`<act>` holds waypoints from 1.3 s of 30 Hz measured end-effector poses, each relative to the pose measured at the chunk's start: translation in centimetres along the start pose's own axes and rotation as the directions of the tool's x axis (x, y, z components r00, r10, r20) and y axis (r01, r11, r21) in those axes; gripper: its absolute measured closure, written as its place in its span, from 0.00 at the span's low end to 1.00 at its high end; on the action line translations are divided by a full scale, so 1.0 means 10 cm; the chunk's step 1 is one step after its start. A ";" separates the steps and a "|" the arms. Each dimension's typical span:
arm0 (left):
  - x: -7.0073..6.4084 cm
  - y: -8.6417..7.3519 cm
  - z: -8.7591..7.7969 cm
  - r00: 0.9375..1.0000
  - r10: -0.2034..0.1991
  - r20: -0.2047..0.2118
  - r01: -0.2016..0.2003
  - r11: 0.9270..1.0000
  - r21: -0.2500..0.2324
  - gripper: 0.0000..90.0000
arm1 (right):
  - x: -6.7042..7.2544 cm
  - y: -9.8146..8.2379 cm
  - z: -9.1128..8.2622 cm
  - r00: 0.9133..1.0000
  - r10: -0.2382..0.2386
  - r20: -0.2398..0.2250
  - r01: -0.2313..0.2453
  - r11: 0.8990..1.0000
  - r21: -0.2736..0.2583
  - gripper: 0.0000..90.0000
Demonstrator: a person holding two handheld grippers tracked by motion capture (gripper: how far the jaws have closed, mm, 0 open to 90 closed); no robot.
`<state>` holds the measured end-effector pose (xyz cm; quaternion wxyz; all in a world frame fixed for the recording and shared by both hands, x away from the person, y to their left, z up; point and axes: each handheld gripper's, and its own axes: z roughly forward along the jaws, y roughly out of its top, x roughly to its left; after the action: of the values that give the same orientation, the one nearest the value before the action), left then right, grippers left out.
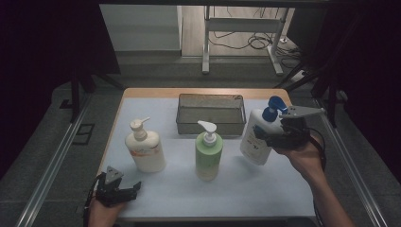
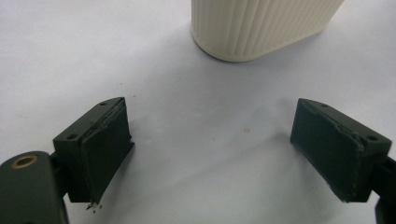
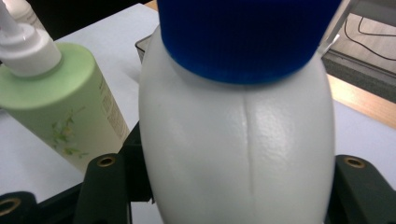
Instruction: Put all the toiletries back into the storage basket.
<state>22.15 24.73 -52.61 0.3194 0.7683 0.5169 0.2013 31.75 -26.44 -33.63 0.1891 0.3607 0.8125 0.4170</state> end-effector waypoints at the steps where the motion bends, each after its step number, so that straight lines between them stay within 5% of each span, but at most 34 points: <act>1: 0.00 0.00 0.00 1.000 -0.001 0.000 0.001 1.000 -0.001 0.13 | 0.01 0.05 0.01 1.000 -0.005 -0.001 0.005 1.000 -0.002 0.45; 39: 0.00 0.00 0.00 1.000 0.001 0.001 -0.001 1.000 0.001 0.13 | 0.09 0.86 0.35 0.998 -0.051 -0.027 0.050 0.998 -0.034 0.45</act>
<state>22.18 24.75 -52.60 0.3192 0.7690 0.5162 0.2008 36.94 -20.49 -28.70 0.1942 0.3310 0.8168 0.4308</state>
